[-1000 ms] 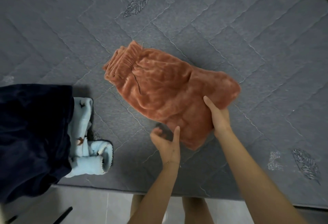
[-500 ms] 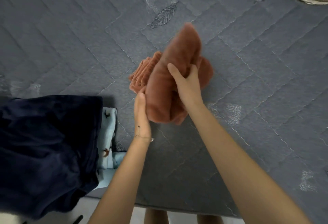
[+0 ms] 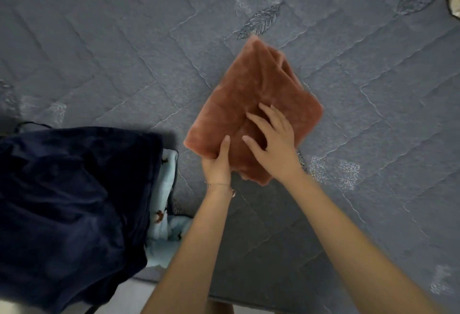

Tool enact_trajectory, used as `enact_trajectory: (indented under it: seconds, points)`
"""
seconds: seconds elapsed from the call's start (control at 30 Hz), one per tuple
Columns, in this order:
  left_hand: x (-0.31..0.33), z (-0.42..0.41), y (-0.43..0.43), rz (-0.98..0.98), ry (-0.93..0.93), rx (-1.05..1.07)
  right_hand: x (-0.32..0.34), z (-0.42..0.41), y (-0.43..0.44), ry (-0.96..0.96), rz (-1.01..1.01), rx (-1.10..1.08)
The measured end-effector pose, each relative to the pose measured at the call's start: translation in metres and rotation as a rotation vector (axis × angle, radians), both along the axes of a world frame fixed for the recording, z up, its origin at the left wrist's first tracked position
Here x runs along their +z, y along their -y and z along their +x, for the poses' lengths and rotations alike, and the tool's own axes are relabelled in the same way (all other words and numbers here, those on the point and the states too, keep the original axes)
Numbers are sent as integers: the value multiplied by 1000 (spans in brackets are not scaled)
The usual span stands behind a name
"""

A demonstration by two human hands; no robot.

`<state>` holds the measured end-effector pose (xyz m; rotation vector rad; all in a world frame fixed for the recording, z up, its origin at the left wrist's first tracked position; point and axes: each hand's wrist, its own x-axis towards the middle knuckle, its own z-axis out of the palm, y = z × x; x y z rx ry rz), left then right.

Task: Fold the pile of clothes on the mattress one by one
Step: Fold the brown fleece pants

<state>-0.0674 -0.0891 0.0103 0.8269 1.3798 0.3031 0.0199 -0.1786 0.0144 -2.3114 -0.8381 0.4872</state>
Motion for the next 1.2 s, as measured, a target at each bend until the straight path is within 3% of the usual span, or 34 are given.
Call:
enact_trajectory:
  seconds: [0.07, 0.17, 0.3, 0.47, 0.87, 0.93, 1.0, 1.2]
  points:
    - [-10, -7, -6, -6, -10, -1, 1, 8, 3, 95, 68, -98]
    - [-21, -11, -11, 42, -33, -31, 0, 35, 2, 134, -14, -187]
    - [-28, -13, -7, -94, 17, -80, -5, 80, -8, -247, 67, -433]
    - [-30, -11, -1, -230, 142, -125, -20, 108, -5, -716, 42, -318]
    - [-13, -18, -19, -355, 213, -227, -34, 70, 44, -1352, -11, -299]
    - [-11, -24, -18, -358, 149, -237, -34, 55, 56, -1398, 59, -357]
    - [-7, -29, -10, -408, 200, -220, -30, 43, 68, -1408, 125, -408]
    - [10, -36, 23, -401, 271, -193, -1, 28, 96, -1278, 124, -429]
